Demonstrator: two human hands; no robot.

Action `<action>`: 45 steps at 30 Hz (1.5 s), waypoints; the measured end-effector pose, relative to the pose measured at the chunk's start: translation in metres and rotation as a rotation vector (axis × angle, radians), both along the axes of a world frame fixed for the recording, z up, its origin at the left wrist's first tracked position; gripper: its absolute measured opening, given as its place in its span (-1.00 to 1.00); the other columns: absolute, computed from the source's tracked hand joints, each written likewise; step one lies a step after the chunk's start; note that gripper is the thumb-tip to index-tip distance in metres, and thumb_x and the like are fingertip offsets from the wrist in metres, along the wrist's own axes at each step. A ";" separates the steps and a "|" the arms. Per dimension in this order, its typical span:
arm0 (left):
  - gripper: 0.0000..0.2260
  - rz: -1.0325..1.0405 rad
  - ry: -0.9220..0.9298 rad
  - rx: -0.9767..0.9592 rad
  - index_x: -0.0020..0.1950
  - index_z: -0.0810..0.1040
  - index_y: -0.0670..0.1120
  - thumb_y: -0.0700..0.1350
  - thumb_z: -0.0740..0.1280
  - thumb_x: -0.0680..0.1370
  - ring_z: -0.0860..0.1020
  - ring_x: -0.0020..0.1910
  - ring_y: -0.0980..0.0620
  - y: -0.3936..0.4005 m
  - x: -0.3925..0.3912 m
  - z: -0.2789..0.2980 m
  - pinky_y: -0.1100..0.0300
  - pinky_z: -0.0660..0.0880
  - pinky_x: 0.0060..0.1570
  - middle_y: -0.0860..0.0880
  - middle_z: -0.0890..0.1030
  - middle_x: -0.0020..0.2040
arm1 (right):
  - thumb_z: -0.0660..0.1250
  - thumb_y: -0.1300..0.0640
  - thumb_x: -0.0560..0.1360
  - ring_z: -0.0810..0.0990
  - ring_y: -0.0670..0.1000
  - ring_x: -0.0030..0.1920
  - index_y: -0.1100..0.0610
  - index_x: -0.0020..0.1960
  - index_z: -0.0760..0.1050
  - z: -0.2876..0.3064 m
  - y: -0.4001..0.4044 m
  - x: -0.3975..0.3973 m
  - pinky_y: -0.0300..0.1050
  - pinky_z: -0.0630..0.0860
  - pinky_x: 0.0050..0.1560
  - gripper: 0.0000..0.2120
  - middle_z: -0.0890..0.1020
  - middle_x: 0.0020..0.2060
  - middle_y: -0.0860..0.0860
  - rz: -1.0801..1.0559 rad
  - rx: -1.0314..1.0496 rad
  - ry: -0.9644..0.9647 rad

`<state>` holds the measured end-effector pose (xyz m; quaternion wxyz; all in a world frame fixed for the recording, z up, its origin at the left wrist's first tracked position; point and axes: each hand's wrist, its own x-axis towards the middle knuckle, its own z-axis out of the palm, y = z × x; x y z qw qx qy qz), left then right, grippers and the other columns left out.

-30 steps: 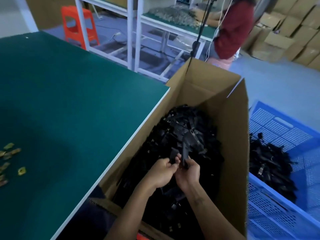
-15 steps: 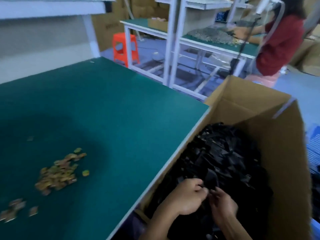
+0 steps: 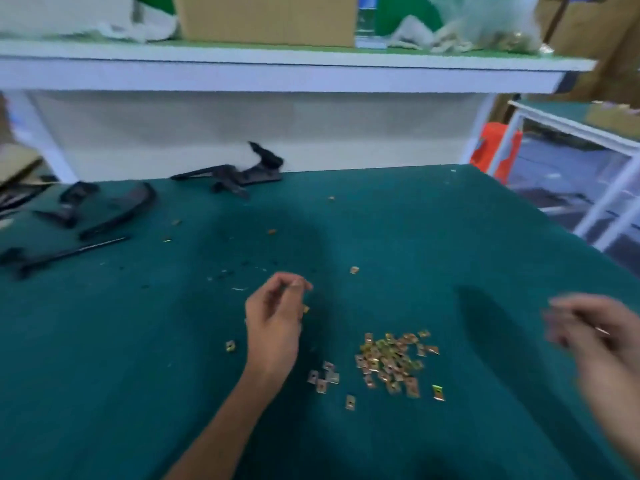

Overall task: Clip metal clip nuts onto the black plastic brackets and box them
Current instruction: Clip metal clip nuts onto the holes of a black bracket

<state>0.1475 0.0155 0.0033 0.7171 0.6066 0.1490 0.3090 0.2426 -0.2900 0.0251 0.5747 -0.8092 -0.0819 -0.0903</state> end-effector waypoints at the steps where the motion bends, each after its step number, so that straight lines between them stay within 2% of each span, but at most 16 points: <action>1: -0.76 0.031 -0.008 -0.041 -0.25 0.55 -0.07 -0.13 0.30 0.62 0.22 -0.54 0.12 0.011 -0.003 -0.003 0.20 0.20 -0.45 0.09 0.36 -0.48 | 0.33 0.37 0.59 0.67 -0.17 -0.21 0.00 -0.03 0.68 0.015 0.026 0.003 -0.42 0.55 -0.09 -0.70 0.73 -0.16 -0.12 0.107 -0.027 -0.105; 5: -0.83 0.034 0.026 0.000 -0.32 0.57 -0.02 -0.13 0.28 0.47 0.35 -0.48 0.17 0.021 0.003 -0.008 0.25 0.28 -0.44 0.10 0.44 -0.46 | 0.41 0.32 0.56 0.65 -0.11 0.09 0.12 0.03 0.71 0.025 0.173 0.066 -0.46 0.37 0.18 -0.83 0.71 0.03 -0.11 0.609 -0.517 -0.249; 8: -0.85 -0.042 0.076 0.091 -0.30 0.55 -0.14 -0.16 0.30 0.46 0.37 -0.44 0.17 0.018 0.010 -0.011 0.32 0.26 -0.44 0.02 0.48 -0.42 | 0.36 0.32 0.57 0.59 -0.02 0.27 0.12 0.15 0.71 0.030 0.284 0.112 -0.34 0.34 0.27 -0.76 0.68 0.21 0.01 0.761 -0.734 -0.257; 11: -0.82 -0.055 0.091 0.016 -0.32 0.54 -0.06 -0.14 0.28 0.49 0.31 -0.50 0.21 0.023 0.015 -0.015 0.33 0.21 -0.48 0.05 0.45 -0.45 | 0.25 0.37 0.53 0.54 -0.09 0.29 -0.02 0.21 0.69 0.025 0.377 0.138 -0.45 0.32 0.15 -0.57 0.62 0.33 -0.03 0.754 -0.714 -0.118; 14: -0.79 -0.088 0.121 -0.008 -0.30 0.54 0.03 -0.10 0.27 0.54 0.34 -0.52 0.22 0.030 0.019 -0.016 0.37 0.24 -0.48 0.15 0.42 -0.49 | 0.20 0.39 0.52 0.55 -0.07 0.19 -0.07 0.27 0.67 0.006 0.453 0.156 -0.64 0.31 -0.19 -0.48 0.52 0.35 0.01 0.750 -0.673 -0.067; 15: -0.79 -0.086 0.131 0.001 -0.30 0.53 0.04 -0.08 0.27 0.54 0.33 -0.53 0.23 0.032 0.020 -0.016 0.37 0.24 -0.49 0.16 0.42 -0.51 | 0.19 0.37 0.51 0.52 0.03 0.27 -0.10 0.31 0.63 0.000 0.473 0.159 -0.58 0.37 -0.04 -0.45 0.44 0.36 0.03 0.757 -0.706 -0.066; 17: -0.78 -0.060 0.159 0.017 -0.31 0.52 0.03 -0.10 0.26 0.54 0.33 -0.53 0.23 0.035 0.021 -0.018 0.34 0.25 -0.46 0.17 0.42 -0.51 | 0.15 0.29 0.50 0.24 0.21 0.54 -0.18 0.46 0.49 -0.015 0.506 0.162 -0.08 0.29 0.48 -0.38 0.21 0.55 0.09 0.772 -0.927 -0.122; 19: -0.77 -0.038 0.163 0.017 -0.31 0.49 -0.06 -0.13 0.26 0.57 0.32 -0.50 0.18 0.038 0.023 -0.020 0.26 0.22 -0.44 0.14 0.41 -0.50 | 0.15 0.18 0.53 0.07 0.26 0.60 -0.10 0.52 0.41 -0.024 0.523 0.161 0.25 0.09 0.56 -0.43 0.04 0.62 0.10 0.712 -1.165 -0.174; 23: -0.74 -0.017 0.143 -0.001 -0.31 0.48 -0.02 -0.08 0.25 0.59 0.28 -0.53 0.20 0.040 0.024 -0.022 0.30 0.20 -0.45 0.17 0.40 -0.53 | 0.28 0.21 0.56 0.41 0.23 0.26 0.21 0.04 0.52 -0.023 0.520 0.158 0.14 0.42 0.13 -0.89 0.29 0.42 0.18 0.549 -1.163 -0.354; 26: -0.78 -0.028 0.126 0.009 -0.28 0.52 0.03 0.00 0.24 0.55 0.35 -0.51 0.20 0.038 0.022 -0.022 0.33 0.26 -0.45 0.18 0.44 -0.51 | 0.25 0.28 0.58 0.44 0.16 -0.02 0.26 0.09 0.46 -0.008 0.493 0.153 0.05 0.43 -0.18 -0.90 0.35 0.26 0.15 0.508 -1.018 -0.496; 31: -0.93 0.232 0.071 0.088 -0.09 0.53 0.09 -0.05 0.27 0.55 0.44 -0.41 0.18 0.037 0.022 -0.023 0.27 0.41 -0.40 0.15 0.50 -0.38 | 0.16 0.10 0.69 0.53 0.18 0.06 0.21 0.30 0.54 0.036 0.415 0.113 -0.07 0.46 0.02 -0.69 0.48 0.20 0.13 0.495 -0.764 -0.645; 34: -0.74 0.375 0.017 0.198 0.23 0.38 0.17 -0.08 0.29 0.58 0.56 0.02 0.03 0.040 0.019 -0.024 0.00 0.60 -0.10 0.10 0.50 0.08 | 0.19 0.10 0.66 0.55 0.16 0.04 0.15 0.42 0.53 0.057 0.346 0.065 -0.06 0.45 0.06 -0.63 0.57 0.04 0.11 0.473 -0.700 -0.722; 37: -0.45 0.446 0.004 0.430 0.48 0.23 -0.02 -0.10 0.37 0.55 0.30 0.46 -0.09 0.036 0.020 -0.025 -0.16 0.41 0.31 -0.01 0.26 0.44 | 0.25 0.13 0.63 0.57 0.06 -0.17 0.10 0.37 0.59 0.070 0.278 0.013 -0.01 0.52 -0.08 -0.66 0.55 -0.17 0.01 0.507 -0.646 -0.630; 39: -0.33 0.382 0.003 0.512 0.58 0.11 -0.06 0.02 0.38 0.59 0.12 0.60 -0.08 0.029 0.021 -0.025 -0.15 0.24 0.49 -0.06 0.14 0.58 | 0.26 0.18 0.64 0.63 -0.07 -0.17 0.02 0.38 0.58 0.074 0.242 -0.020 -0.05 0.56 -0.09 -0.65 0.58 -0.16 -0.08 0.571 -0.613 -0.496; 42: -0.31 0.184 -0.116 0.464 0.64 0.06 -0.08 0.05 0.31 0.62 0.23 0.58 0.05 0.023 0.015 -0.017 -0.04 0.24 0.53 0.00 0.24 0.59 | 0.23 0.16 0.65 0.65 -0.17 -0.04 -0.05 0.43 0.53 0.075 0.210 -0.060 -0.15 0.57 0.00 -0.62 0.60 -0.01 -0.14 0.686 -0.607 -0.364; 45: -0.40 0.143 -0.240 0.385 0.63 0.16 0.01 -0.15 0.27 0.61 0.52 0.25 0.23 0.021 0.005 -0.014 0.18 0.48 0.27 0.28 0.54 0.32 | 0.27 0.16 0.66 0.68 -0.13 0.02 -0.08 0.49 0.47 0.074 0.195 -0.074 -0.14 0.60 0.09 -0.58 0.64 0.15 -0.14 0.853 -0.458 -0.171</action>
